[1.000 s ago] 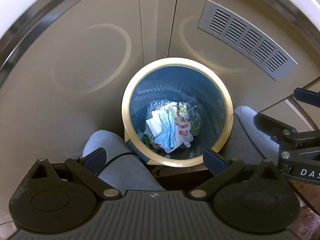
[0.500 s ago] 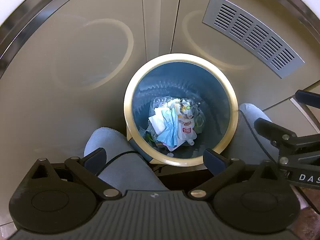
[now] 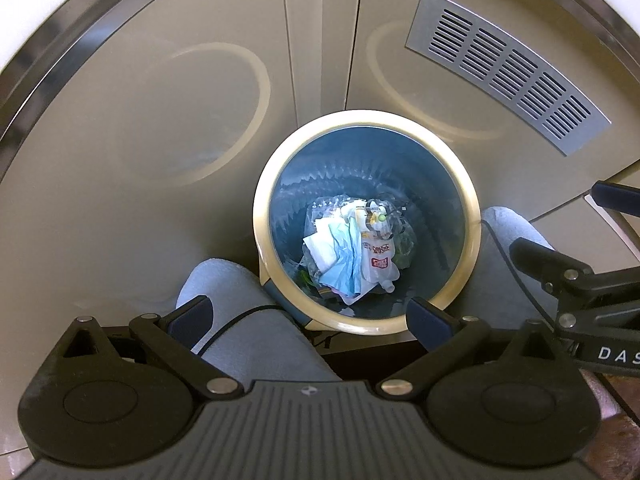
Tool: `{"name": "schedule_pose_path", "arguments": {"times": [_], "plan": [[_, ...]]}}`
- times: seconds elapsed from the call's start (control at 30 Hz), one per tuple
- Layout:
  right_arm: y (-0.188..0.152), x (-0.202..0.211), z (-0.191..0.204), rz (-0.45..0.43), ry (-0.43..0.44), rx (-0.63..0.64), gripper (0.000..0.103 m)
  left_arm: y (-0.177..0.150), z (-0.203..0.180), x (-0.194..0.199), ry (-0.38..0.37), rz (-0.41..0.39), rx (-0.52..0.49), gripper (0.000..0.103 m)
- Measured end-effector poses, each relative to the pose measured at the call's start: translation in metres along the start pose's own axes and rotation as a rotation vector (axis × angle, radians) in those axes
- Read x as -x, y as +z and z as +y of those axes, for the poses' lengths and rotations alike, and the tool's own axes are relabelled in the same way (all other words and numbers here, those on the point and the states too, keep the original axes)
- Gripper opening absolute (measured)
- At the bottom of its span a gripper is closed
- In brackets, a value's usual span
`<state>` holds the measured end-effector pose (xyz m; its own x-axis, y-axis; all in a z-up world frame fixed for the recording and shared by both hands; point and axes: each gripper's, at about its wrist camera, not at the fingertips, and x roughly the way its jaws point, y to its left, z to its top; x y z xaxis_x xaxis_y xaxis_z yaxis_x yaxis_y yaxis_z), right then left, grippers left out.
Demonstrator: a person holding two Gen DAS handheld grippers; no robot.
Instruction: Collect trash
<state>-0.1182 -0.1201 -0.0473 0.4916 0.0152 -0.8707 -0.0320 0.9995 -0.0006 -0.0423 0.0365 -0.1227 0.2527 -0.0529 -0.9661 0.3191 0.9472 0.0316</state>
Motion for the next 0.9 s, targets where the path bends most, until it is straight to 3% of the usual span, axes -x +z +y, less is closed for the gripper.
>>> {"name": "schedule_pose_path", "arguments": {"times": [0.9], "plan": [[-0.0006,0.0016,-0.0007,-0.002,0.001,-0.007,0.099,-0.0017,0.0023,0.004,0.01,-0.011,-0.007,0.103]]}}
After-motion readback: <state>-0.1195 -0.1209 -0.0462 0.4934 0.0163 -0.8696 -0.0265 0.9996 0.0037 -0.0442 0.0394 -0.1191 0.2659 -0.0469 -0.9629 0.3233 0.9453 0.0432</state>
